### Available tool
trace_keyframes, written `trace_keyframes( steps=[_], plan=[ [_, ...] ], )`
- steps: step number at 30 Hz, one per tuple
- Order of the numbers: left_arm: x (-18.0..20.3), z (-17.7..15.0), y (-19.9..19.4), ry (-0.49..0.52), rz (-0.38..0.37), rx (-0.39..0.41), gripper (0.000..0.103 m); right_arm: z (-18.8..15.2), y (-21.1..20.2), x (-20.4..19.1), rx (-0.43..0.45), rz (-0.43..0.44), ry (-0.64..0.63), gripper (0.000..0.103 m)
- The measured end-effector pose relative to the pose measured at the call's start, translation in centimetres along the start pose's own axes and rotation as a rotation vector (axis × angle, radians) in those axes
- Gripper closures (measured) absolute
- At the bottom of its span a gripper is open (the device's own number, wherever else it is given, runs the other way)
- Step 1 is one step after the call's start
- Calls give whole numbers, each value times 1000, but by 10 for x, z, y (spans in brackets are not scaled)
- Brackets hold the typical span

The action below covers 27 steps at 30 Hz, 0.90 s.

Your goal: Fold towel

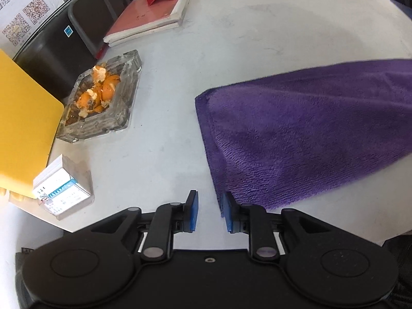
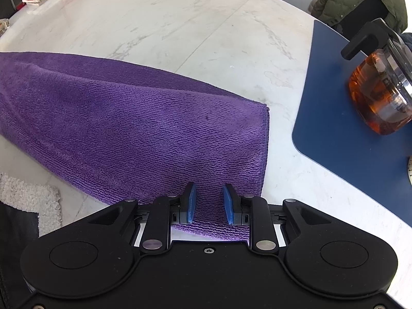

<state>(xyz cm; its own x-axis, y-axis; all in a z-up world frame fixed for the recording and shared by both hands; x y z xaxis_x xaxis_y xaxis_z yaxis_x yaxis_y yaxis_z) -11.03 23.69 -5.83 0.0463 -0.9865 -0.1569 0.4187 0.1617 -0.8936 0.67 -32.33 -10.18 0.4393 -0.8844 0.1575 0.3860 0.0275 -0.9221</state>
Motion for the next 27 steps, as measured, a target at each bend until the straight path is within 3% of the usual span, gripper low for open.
trace_keyframes(
  steps=[6, 13, 16, 19, 27],
  plan=[
    [-2, 8, 9, -22, -91, -3, 84, 0, -1, -1, 1, 6, -1, 80],
    [-5, 11, 20, -26, -147, -33, 84, -1, -2, -1, 5, -2, 9, 80],
    [-5, 11, 20, -20, -154, -38, 84, -1, -2, 0, 7, -4, 16, 80],
    [-3, 11, 20, -17, -170, -44, 96, 0, -2, 1, 7, -7, 14, 80],
    [-3, 4, 16, -84, -120, -47, 99, -1, -1, 0, 8, -9, 16, 80]
  ],
)
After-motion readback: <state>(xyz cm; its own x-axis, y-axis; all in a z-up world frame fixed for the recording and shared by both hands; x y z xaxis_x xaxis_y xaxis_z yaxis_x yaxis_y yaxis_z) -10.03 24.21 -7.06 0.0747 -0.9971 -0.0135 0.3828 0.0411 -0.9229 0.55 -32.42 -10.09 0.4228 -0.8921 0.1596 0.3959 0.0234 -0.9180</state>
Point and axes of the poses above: each gripper's, at about its wrist camera, not at the fingertips, and y roughly the way its jaws point, x to its right, z to its top, the point moved 2 cm from there along y, roughly the way its jaws point, and after that the axes turned 6 degrees about -y, right-handed, at the moved point
